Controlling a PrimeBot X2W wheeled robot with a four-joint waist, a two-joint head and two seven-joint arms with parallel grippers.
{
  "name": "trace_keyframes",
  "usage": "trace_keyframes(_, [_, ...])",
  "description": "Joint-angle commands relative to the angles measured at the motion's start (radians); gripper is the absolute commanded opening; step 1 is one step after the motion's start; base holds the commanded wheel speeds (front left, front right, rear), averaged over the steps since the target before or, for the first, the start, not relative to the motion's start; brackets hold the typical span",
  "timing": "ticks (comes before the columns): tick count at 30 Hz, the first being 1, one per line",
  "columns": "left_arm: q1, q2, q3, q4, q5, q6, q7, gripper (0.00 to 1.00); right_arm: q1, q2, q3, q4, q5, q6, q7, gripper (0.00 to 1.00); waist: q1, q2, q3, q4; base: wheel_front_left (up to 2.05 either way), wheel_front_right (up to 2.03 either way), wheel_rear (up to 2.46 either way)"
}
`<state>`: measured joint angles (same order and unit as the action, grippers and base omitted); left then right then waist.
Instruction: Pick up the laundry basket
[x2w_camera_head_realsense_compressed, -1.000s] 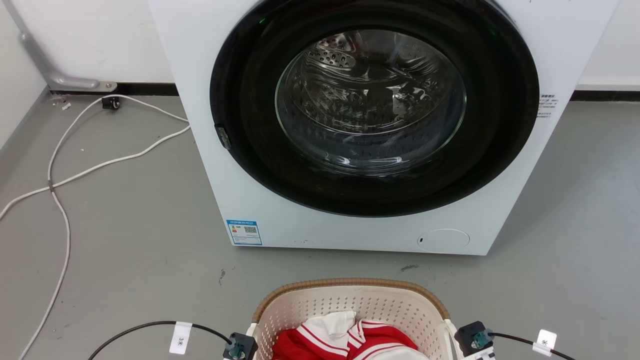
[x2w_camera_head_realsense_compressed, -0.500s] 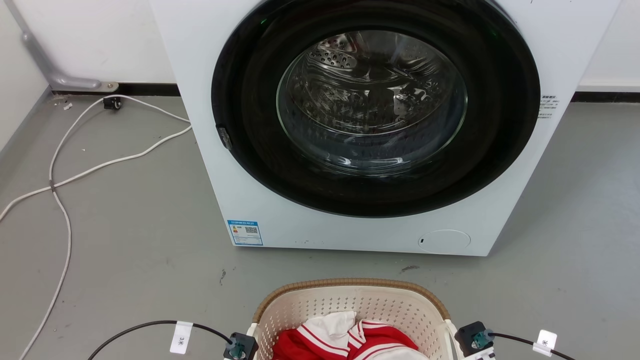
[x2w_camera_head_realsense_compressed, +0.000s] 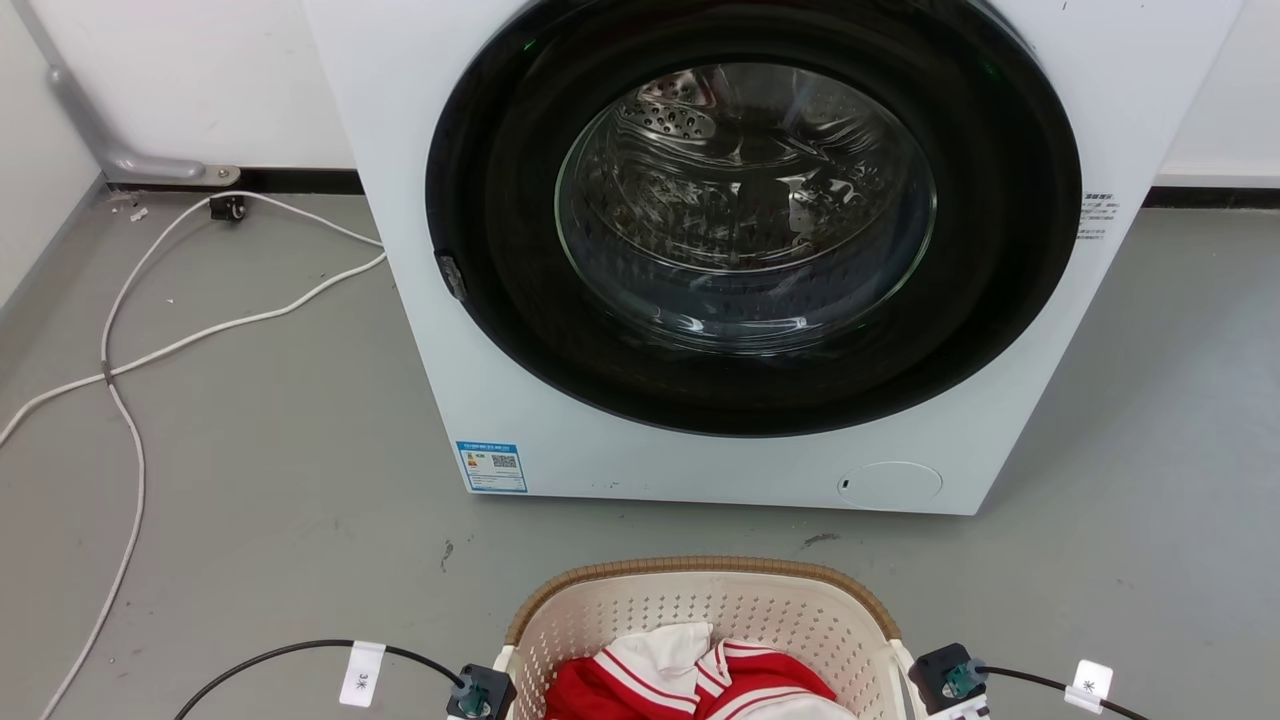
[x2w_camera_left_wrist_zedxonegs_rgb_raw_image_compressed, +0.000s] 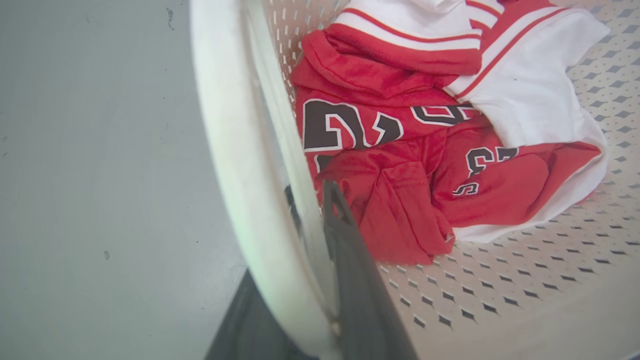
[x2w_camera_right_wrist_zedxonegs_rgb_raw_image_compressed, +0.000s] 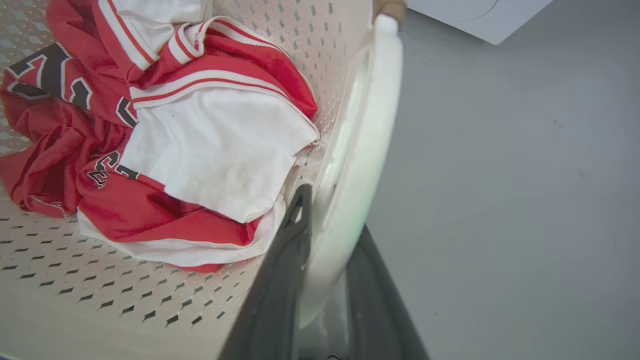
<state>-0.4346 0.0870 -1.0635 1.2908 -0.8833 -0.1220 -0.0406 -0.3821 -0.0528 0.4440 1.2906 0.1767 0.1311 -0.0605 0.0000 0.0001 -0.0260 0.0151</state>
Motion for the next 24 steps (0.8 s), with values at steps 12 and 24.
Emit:
trace_keyframes(12, [-0.014,-0.009,-0.023,-0.008,-0.011,-0.015,-0.011,0.0,0.008,0.002,0.009,-0.005,0.001,-0.001,-0.001,0.0,0.0,-0.0001,-0.003,-0.002,0.0,0.0,0.0])
trace_keyframes(24, [-0.016,-0.009,-0.037,-0.008,-0.022,-0.015,-0.013,0.0,0.008,0.002,0.013,-0.005,0.002,-0.001,-0.002,0.0,0.0,-0.0001,0.0,-0.001,0.0,0.0,0.0])
